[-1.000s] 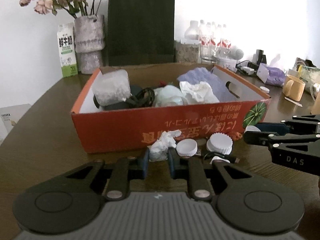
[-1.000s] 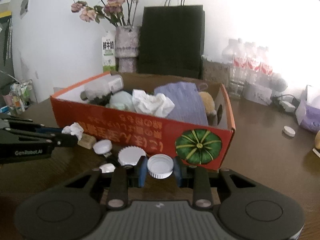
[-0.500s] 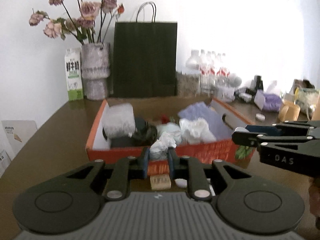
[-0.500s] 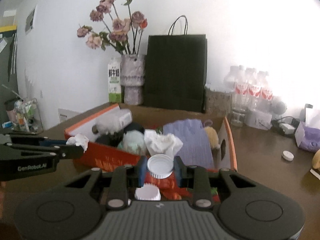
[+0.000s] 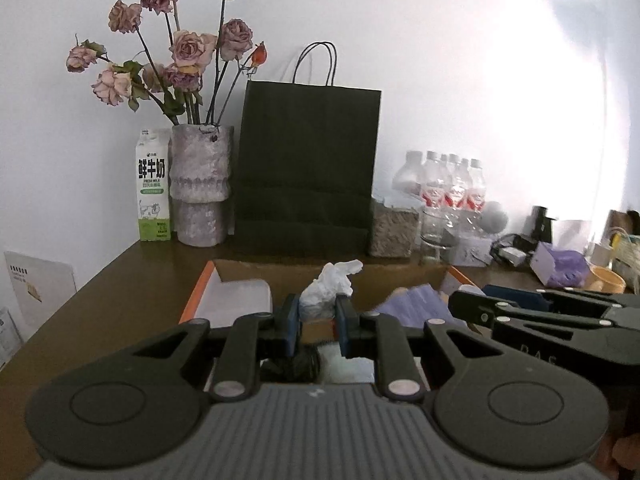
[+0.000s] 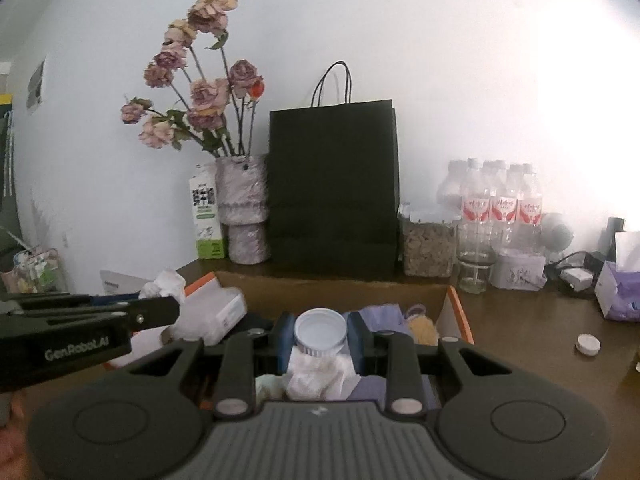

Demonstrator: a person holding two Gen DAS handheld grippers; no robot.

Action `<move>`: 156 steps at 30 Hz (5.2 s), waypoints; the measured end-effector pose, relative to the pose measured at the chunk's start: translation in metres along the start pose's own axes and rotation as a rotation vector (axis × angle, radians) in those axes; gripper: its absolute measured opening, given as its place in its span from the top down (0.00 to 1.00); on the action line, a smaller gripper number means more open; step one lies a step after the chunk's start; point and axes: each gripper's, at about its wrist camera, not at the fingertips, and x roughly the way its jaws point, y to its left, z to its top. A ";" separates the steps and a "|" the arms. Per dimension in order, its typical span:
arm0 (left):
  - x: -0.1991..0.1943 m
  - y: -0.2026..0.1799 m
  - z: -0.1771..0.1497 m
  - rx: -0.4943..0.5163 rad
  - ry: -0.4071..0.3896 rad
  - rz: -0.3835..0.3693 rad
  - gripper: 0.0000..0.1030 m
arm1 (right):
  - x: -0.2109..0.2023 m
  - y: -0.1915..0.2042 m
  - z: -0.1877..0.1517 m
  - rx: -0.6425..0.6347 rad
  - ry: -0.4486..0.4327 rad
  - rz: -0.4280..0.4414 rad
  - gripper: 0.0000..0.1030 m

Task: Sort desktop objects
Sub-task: 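Lift and carry the white cloth and cap over the orange box, then open both tools to release the cloth and cap into the box, then move the left tool to the tan soap block while the right tool approaches the ribbed white cap, then grasp the tan soap block with the left tool while the right tool grasps the ribbed white cap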

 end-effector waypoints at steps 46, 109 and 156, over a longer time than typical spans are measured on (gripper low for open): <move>0.031 0.016 -0.031 0.036 -0.002 0.089 0.00 | 0.029 -0.016 -0.031 0.005 0.071 -0.055 0.00; 0.011 0.020 -0.084 0.010 0.318 0.072 0.01 | -0.022 -0.017 -0.084 -0.012 0.254 -0.026 0.00; 0.014 0.011 -0.086 0.041 0.308 -0.016 0.55 | 0.000 0.013 -0.082 -0.056 0.285 0.093 0.57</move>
